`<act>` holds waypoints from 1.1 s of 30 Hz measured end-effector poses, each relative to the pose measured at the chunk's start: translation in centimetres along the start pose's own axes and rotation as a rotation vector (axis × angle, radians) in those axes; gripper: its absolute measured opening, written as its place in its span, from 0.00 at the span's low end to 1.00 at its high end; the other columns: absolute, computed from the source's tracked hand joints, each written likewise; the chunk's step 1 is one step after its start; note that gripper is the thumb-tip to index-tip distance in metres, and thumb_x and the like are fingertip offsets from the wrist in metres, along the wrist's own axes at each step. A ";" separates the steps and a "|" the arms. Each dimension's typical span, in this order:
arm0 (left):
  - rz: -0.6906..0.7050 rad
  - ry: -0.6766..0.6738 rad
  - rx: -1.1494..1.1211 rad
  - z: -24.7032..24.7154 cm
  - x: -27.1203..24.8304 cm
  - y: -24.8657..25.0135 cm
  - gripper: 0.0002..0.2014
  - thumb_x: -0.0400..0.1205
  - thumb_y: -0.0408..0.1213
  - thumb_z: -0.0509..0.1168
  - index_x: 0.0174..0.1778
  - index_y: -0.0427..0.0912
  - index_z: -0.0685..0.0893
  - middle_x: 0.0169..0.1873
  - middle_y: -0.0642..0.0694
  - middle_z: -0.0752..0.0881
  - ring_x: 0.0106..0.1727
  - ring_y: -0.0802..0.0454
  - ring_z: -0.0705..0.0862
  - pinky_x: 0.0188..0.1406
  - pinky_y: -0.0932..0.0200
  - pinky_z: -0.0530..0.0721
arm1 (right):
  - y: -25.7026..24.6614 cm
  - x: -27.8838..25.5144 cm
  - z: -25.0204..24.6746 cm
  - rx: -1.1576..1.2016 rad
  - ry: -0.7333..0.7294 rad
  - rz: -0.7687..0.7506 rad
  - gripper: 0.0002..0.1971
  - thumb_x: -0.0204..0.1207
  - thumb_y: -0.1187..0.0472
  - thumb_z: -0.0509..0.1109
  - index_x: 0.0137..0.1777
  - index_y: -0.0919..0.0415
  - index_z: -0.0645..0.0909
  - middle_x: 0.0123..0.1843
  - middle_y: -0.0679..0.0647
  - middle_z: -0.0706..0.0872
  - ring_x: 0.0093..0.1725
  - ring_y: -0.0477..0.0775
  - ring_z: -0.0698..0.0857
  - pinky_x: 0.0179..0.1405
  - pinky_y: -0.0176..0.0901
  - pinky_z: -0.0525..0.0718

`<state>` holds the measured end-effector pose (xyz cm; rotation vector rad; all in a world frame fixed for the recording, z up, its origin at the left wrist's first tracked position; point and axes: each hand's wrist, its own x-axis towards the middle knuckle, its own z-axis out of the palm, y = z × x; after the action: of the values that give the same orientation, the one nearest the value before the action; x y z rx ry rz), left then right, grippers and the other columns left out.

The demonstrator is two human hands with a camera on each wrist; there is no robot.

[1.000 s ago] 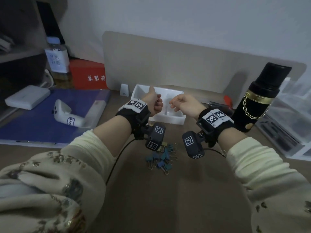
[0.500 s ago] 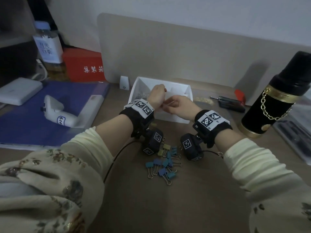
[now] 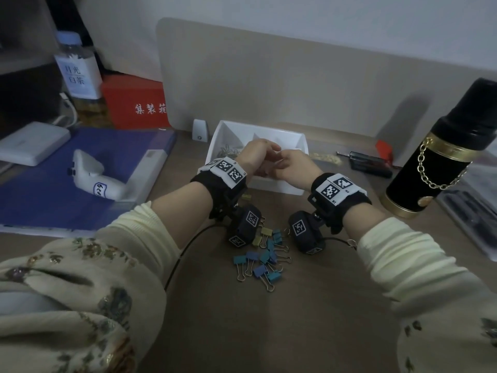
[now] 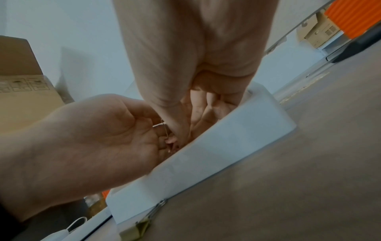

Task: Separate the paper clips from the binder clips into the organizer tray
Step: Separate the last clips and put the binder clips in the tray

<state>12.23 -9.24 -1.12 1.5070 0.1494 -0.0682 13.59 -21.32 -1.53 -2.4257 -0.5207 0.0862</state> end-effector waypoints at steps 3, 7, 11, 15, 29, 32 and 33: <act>-0.033 0.017 -0.042 -0.3 -0.6 0.4 0.08 0.80 0.30 0.60 0.36 0.38 0.81 0.33 0.44 0.83 0.31 0.48 0.80 0.24 0.67 0.76 | 0.1 -0.4 -0.4 -0.003 -0.004 0.017 0.13 0.72 0.69 0.64 0.53 0.60 0.84 0.43 0.56 0.87 0.39 0.50 0.81 0.32 0.35 0.76; 0.002 0.055 -0.054 -0.8 -1.3 0.8 0.14 0.83 0.36 0.54 0.37 0.38 0.82 0.34 0.44 0.85 0.37 0.51 0.82 0.30 0.64 0.75 | -0.1 -1.0 -1.1 0.011 0.026 0.007 0.15 0.76 0.68 0.59 0.57 0.60 0.84 0.46 0.51 0.84 0.47 0.49 0.82 0.43 0.34 0.77; -0.009 0.077 -0.060 -1.4 -3.0 1.4 0.17 0.86 0.39 0.51 0.37 0.40 0.81 0.35 0.45 0.84 0.38 0.52 0.81 0.35 0.60 0.73 | -1.0 -2.1 -1.7 0.053 -0.002 0.023 0.09 0.76 0.67 0.66 0.52 0.58 0.85 0.39 0.47 0.83 0.44 0.49 0.83 0.52 0.42 0.82; -0.056 0.098 -0.027 -1.9 -5.2 2.0 0.15 0.85 0.37 0.52 0.35 0.41 0.79 0.34 0.47 0.82 0.36 0.54 0.79 0.35 0.61 0.69 | -2.4 -4.1 -2.2 0.030 -0.061 0.015 0.05 0.75 0.66 0.70 0.44 0.55 0.82 0.36 0.51 0.85 0.35 0.46 0.81 0.44 0.38 0.81; -0.156 0.058 -0.003 -2.5 -13.5 -0.7 0.13 0.85 0.34 0.53 0.37 0.43 0.77 0.35 0.50 0.81 0.36 0.55 0.77 0.43 0.58 0.74 | -5.5 -11.8 -0.2 -0.523 -0.376 0.063 0.19 0.70 0.64 0.75 0.62 0.58 0.82 0.56 0.50 0.83 0.53 0.48 0.79 0.53 0.38 0.78; -0.158 0.060 -0.056 -3.0 -14.5 -1.5 0.12 0.85 0.34 0.53 0.38 0.43 0.79 0.36 0.49 0.82 0.39 0.54 0.79 0.54 0.55 0.73 | -5.5 -12.5 0.5 -0.538 -0.375 0.118 0.18 0.69 0.64 0.77 0.60 0.61 0.83 0.55 0.53 0.86 0.50 0.52 0.81 0.46 0.39 0.82; -0.159 0.062 -0.080 -3.3 -14.8 -1.7 0.12 0.85 0.35 0.53 0.39 0.43 0.79 0.37 0.49 0.82 0.40 0.53 0.79 0.53 0.55 0.74 | -5.4 -12.8 0.7 -0.549 -0.351 0.127 0.17 0.70 0.65 0.76 0.59 0.62 0.83 0.55 0.54 0.86 0.50 0.53 0.82 0.41 0.39 0.82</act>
<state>-2.83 -6.80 -0.91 1.4160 0.3187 -0.1415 -0.14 -22.01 0.38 -3.0016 -0.6030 0.4871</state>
